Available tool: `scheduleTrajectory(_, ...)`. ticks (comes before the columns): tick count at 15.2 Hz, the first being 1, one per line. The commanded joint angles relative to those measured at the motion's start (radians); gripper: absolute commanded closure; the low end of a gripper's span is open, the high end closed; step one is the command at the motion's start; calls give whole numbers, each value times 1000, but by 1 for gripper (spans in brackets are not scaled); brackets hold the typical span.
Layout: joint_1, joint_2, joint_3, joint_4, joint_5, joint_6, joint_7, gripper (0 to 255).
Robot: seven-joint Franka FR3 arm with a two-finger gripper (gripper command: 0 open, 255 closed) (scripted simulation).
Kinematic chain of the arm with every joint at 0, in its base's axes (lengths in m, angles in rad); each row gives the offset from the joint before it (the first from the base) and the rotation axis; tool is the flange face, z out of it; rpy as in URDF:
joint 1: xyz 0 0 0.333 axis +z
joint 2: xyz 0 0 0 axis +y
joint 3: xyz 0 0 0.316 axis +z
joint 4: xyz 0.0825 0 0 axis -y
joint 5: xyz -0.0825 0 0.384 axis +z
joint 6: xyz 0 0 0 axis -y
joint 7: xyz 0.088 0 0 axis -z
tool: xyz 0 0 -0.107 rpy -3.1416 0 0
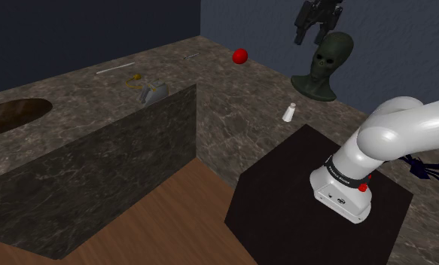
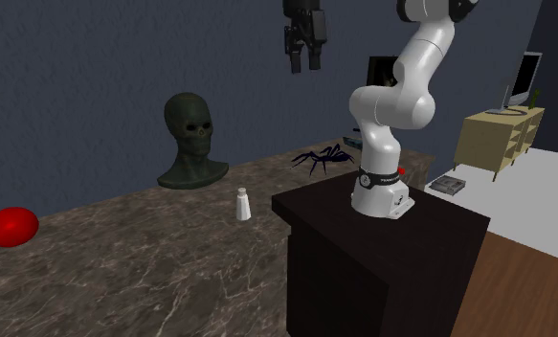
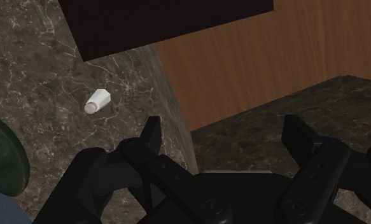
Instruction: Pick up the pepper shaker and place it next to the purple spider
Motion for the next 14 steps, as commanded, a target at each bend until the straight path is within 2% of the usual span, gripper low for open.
scheduleTrajectory(1,0,0,0,0,0,0,0,0)
scheduleTrajectory(8,-45,-13,-74,-205,-71,212,-90,0)
scheduleTrajectory(14,-90,42,-151,-335,-132,417,-169,0)
